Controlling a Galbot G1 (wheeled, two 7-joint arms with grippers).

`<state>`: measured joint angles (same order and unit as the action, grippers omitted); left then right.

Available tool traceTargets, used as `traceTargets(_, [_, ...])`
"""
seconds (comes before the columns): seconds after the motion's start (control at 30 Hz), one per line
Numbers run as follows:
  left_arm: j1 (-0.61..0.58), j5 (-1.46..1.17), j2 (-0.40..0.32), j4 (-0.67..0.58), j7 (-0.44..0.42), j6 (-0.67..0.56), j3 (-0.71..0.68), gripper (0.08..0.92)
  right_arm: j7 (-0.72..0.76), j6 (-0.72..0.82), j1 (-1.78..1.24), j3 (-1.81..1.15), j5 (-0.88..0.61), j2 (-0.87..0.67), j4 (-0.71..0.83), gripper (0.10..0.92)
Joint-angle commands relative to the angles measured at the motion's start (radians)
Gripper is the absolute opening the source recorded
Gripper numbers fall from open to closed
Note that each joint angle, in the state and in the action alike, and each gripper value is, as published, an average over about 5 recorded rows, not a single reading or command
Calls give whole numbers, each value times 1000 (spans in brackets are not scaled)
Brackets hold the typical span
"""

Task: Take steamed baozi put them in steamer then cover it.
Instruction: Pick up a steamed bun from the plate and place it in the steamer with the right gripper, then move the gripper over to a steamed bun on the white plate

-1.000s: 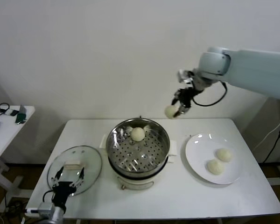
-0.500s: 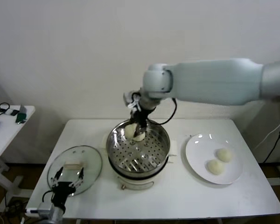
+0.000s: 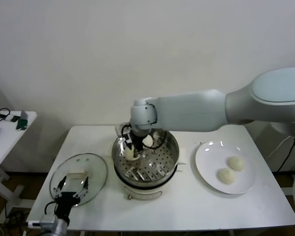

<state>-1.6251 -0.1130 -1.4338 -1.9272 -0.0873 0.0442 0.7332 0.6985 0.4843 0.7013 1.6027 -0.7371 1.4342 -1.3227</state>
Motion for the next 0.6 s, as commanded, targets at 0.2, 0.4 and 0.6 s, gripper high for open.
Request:
traceTargets(0.2, [-1, 3, -2, -2, 0, 0, -1, 823, 2, -16, -37, -37, 25, -7, 39, 749])
traceTargets(0.4, [-2, 5, -3, -3, -2, 2, -5, 823, 175, -159, 151, 4, 6, -187, -53, 821])
traceTargets(0.6, [5, 7, 2, -2, -4, 6, -6, 823, 396, -352, 420, 241, 71, -517, -123, 823])
